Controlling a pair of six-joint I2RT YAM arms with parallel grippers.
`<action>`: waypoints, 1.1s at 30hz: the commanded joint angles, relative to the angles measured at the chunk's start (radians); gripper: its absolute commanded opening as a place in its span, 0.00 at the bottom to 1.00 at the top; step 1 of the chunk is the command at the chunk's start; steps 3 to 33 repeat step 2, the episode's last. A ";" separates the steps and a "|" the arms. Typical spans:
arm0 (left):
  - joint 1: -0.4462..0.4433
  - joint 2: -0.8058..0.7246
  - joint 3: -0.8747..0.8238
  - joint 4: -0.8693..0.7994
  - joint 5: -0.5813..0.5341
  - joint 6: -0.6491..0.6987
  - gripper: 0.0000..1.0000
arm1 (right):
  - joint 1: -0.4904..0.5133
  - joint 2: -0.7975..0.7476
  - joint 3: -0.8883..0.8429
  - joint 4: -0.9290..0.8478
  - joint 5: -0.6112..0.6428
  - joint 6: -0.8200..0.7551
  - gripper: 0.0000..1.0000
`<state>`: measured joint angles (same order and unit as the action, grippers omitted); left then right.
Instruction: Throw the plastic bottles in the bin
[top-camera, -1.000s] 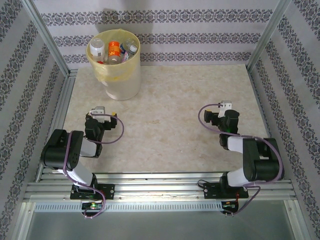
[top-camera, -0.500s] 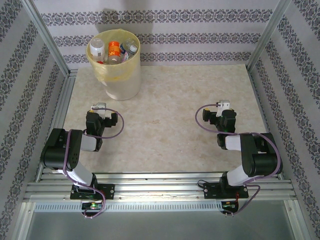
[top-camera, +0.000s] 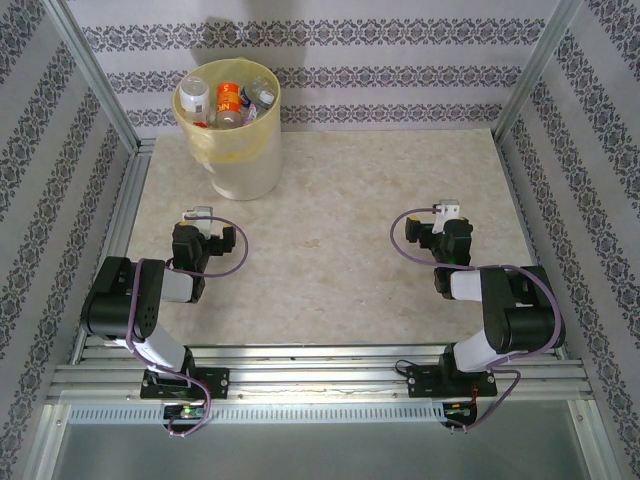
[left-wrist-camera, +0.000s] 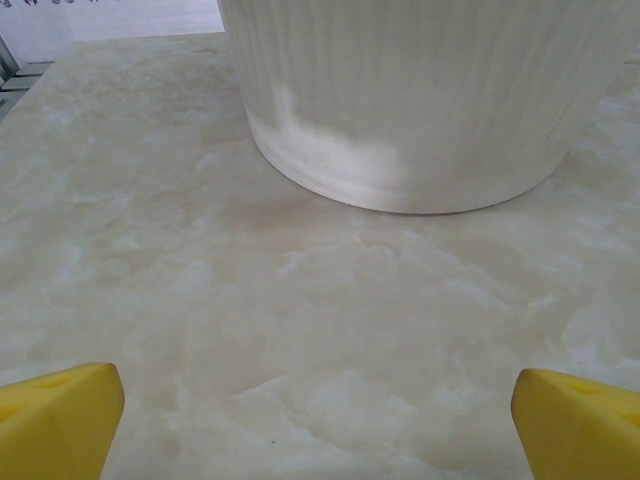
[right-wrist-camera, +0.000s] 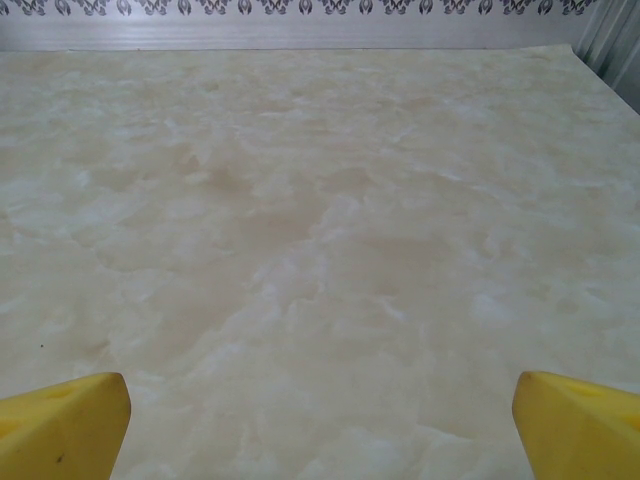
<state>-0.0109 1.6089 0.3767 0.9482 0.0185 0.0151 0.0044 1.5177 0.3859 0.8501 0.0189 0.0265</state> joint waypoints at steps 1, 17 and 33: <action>0.015 -0.018 0.014 -0.008 -0.005 -0.016 1.00 | 0.002 -0.008 0.004 0.032 0.001 0.004 0.98; 0.014 -0.018 0.014 -0.008 -0.005 -0.015 1.00 | 0.003 -0.009 0.004 0.033 0.002 0.001 0.98; 0.014 -0.018 0.014 -0.008 -0.005 -0.015 1.00 | 0.003 -0.009 0.004 0.033 0.002 0.001 0.98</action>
